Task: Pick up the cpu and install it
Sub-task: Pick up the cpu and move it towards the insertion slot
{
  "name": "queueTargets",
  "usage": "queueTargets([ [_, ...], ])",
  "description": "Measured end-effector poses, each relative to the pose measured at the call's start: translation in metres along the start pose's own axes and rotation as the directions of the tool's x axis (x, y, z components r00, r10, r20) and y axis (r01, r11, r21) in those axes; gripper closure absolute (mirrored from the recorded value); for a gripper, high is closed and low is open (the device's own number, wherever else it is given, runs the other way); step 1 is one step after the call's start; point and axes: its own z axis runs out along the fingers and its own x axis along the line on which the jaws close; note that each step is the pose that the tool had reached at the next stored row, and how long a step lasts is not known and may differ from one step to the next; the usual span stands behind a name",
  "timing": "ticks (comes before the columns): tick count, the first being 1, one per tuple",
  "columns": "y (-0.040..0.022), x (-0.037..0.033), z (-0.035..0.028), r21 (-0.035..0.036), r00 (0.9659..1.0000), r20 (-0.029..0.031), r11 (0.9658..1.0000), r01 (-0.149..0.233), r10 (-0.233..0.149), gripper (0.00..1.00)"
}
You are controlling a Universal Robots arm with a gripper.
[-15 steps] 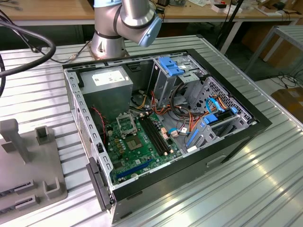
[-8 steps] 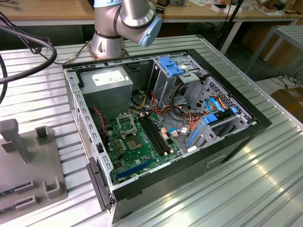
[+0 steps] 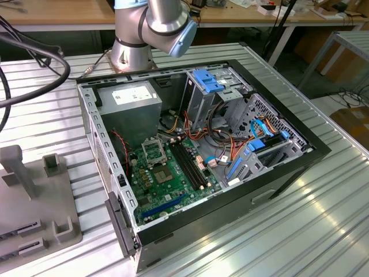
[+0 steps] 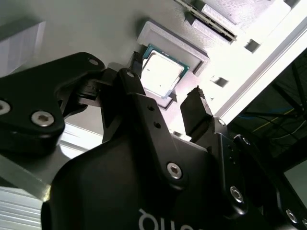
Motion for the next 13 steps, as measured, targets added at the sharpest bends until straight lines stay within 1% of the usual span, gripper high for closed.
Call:
queueTargets([
  [6,0.0003,-0.0032,0.0040,0.0000,1.0000,0.0000,1.0000,0.000,0.000,0.41],
  [13,0.0003,-0.0034,0.0058,-0.0001,1.0000,0.0002,1.0000,0.000,0.000,0.41],
])
